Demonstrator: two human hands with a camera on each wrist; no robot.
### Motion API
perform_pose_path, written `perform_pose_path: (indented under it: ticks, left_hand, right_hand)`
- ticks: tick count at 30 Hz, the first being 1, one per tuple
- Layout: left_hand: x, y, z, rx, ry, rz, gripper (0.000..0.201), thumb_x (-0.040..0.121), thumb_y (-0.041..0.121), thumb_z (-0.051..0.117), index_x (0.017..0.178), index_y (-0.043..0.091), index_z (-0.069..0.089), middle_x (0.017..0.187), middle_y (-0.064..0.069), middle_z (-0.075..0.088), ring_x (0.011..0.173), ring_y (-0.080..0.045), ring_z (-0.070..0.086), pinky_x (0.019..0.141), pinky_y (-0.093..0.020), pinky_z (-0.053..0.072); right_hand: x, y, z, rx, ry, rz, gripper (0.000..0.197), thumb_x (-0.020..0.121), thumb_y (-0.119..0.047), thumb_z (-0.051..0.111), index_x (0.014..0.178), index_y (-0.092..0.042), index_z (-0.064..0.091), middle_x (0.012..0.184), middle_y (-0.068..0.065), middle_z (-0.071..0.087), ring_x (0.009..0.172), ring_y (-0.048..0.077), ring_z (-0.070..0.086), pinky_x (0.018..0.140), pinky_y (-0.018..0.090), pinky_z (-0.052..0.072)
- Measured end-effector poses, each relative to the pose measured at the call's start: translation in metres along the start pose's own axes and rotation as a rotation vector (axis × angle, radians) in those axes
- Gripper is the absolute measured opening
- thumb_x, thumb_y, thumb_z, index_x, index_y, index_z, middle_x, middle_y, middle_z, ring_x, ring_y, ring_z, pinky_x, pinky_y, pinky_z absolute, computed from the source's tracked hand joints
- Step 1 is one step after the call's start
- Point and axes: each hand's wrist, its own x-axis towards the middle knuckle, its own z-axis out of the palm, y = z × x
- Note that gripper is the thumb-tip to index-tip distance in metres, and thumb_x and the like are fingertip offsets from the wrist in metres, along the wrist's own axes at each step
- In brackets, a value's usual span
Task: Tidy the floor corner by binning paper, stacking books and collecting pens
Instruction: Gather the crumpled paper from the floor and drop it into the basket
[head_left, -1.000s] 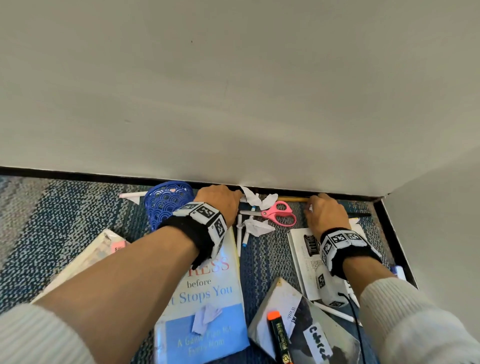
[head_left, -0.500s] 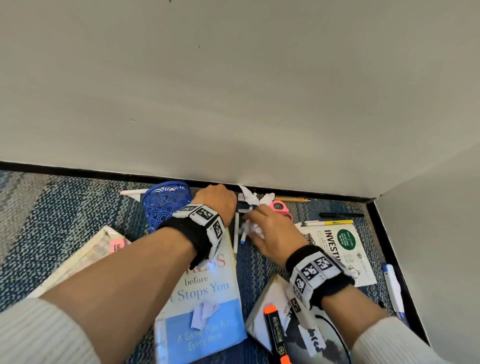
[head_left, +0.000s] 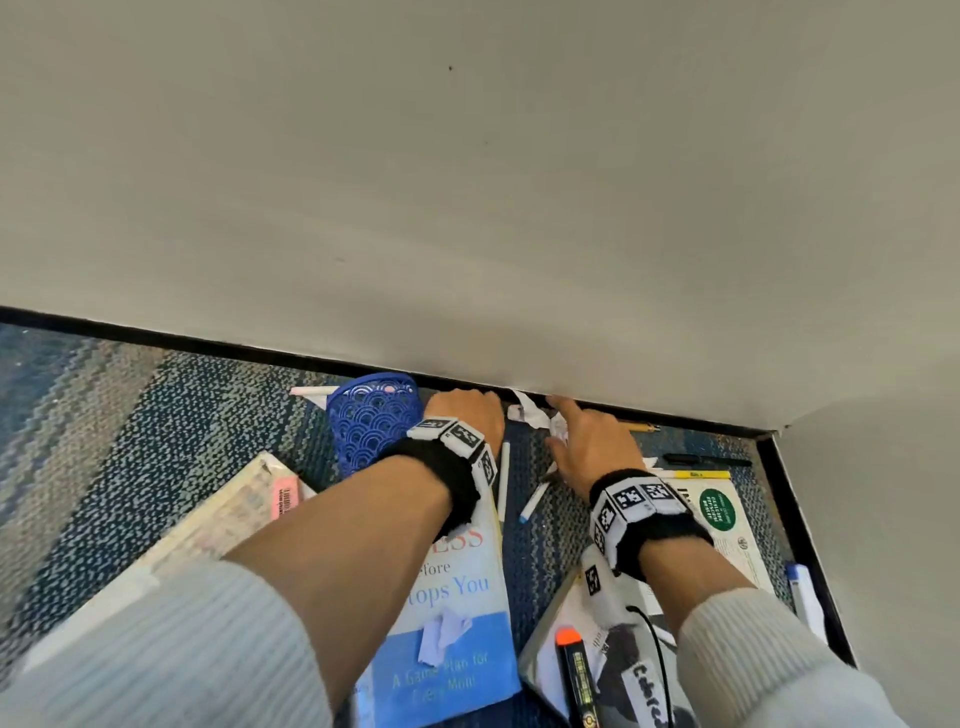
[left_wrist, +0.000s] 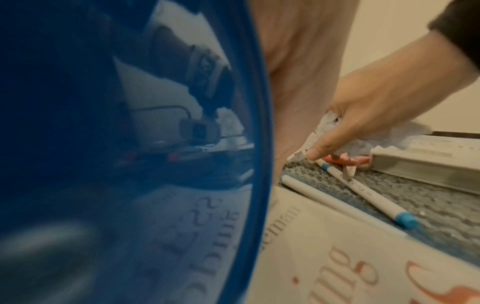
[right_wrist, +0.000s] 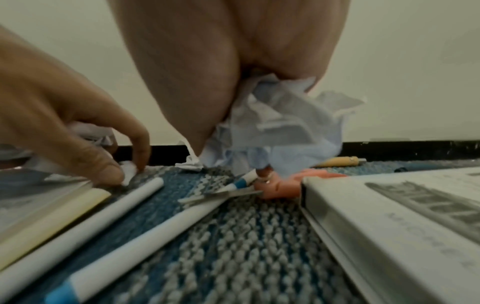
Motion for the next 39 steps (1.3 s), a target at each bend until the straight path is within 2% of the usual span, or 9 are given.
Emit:
perform_pose_path:
  ticks: [6, 11, 17, 21, 24, 29, 32, 35, 39]
  left_hand:
    - [0.009, -0.004, 0.009, 0.043, -0.090, -0.107, 0.035, 0.101, 0.012, 0.035, 0.129, 0.011, 0.055, 0.126, -0.008, 0.060, 0.118, -0.028, 0.057, 0.091, -0.039, 0.046]
    - [0.006, 0.003, 0.007, 0.091, -0.068, 0.016, 0.038, 0.101, 0.009, 0.031, 0.126, 0.009, 0.059, 0.129, -0.008, 0.058, 0.119, -0.029, 0.056, 0.088, -0.037, 0.046]
    - [0.007, 0.013, 0.002, 0.043, 0.012, 0.059, 0.035, 0.101, 0.010, 0.033, 0.128, 0.004, 0.054, 0.130, -0.015, 0.053, 0.119, -0.033, 0.054, 0.087, -0.039, 0.047]
    - [0.010, 0.009, 0.004, -0.080, 0.054, 0.088, 0.035, 0.097, 0.009, 0.040, 0.132, 0.006, 0.038, 0.125, -0.020, 0.051, 0.111, -0.040, 0.057, 0.082, -0.044, 0.048]
    - [0.014, 0.009, 0.009, -0.102, -0.020, 0.172, 0.048, 0.098, 0.015, 0.042, 0.144, 0.018, 0.029, 0.128, -0.021, 0.041, 0.108, -0.044, 0.056, 0.082, -0.047, 0.048]
    - [0.017, 0.017, 0.016, -0.099, -0.036, 0.182, 0.041, 0.101, 0.026, 0.038, 0.141, 0.022, 0.038, 0.132, -0.019, 0.036, 0.107, -0.041, 0.055, 0.077, -0.042, 0.044]
    - [0.019, 0.027, 0.021, -0.076, -0.047, 0.255, 0.048, 0.101, 0.028, 0.038, 0.147, 0.029, 0.030, 0.131, -0.018, 0.034, 0.102, -0.041, 0.057, 0.074, -0.040, 0.043]
    - [0.020, 0.028, 0.019, -0.006, -0.069, 0.302, 0.043, 0.101, 0.028, 0.036, 0.144, 0.029, 0.036, 0.131, -0.018, 0.035, 0.103, -0.040, 0.057, 0.076, -0.040, 0.045]
    - [0.016, 0.034, 0.017, 0.099, -0.048, 0.314, 0.035, 0.100, 0.016, 0.032, 0.133, 0.009, 0.044, 0.130, -0.019, 0.045, 0.110, -0.039, 0.056, 0.082, -0.042, 0.046]
  right_hand:
    - [-0.007, -0.003, 0.012, -0.086, 0.031, -0.002, 0.035, 0.094, -0.034, 0.055, 0.125, -0.017, 0.057, 0.116, 0.014, 0.058, 0.108, 0.034, 0.058, 0.083, 0.037, 0.047]
    - [-0.011, 0.004, 0.019, 0.043, 0.128, -0.001, 0.025, 0.091, -0.025, 0.058, 0.110, -0.010, 0.064, 0.108, 0.014, 0.053, 0.098, 0.034, 0.057, 0.077, 0.036, 0.047]
    - [-0.002, -0.003, 0.021, 0.065, 0.039, -0.095, 0.043, 0.086, -0.028, 0.065, 0.127, -0.016, 0.056, 0.111, 0.014, 0.056, 0.104, 0.033, 0.056, 0.082, 0.036, 0.044]
    - [-0.006, 0.000, 0.025, 0.050, 0.081, -0.067, 0.029, 0.086, -0.021, 0.062, 0.113, -0.011, 0.064, 0.106, 0.015, 0.054, 0.098, 0.035, 0.057, 0.078, 0.036, 0.045]
    - [-0.014, 0.010, 0.021, 0.159, 0.146, -0.021, 0.025, 0.085, -0.025, 0.064, 0.098, -0.005, 0.068, 0.094, 0.010, 0.051, 0.089, 0.032, 0.057, 0.074, 0.031, 0.040]
    - [-0.030, 0.022, 0.010, 0.344, 0.323, 0.074, 0.025, 0.082, -0.025, 0.073, 0.080, 0.000, 0.069, 0.087, 0.015, 0.060, 0.081, 0.033, 0.059, 0.074, 0.036, 0.046]
    - [-0.037, 0.031, 0.009, 0.422, 0.288, 0.173, 0.026, 0.078, -0.020, 0.074, 0.095, -0.002, 0.070, 0.100, 0.015, 0.070, 0.096, 0.031, 0.063, 0.083, 0.032, 0.046]
    - [-0.043, 0.038, 0.007, 0.446, 0.197, 0.247, 0.035, 0.081, -0.023, 0.071, 0.110, -0.004, 0.069, 0.107, 0.016, 0.071, 0.103, 0.031, 0.064, 0.085, 0.029, 0.046]
    - [-0.057, 0.039, 0.006, 0.496, 0.188, 0.139, 0.020, 0.083, -0.024, 0.071, 0.089, -0.025, 0.052, 0.085, -0.003, 0.063, 0.073, 0.019, 0.062, 0.070, 0.025, 0.040]
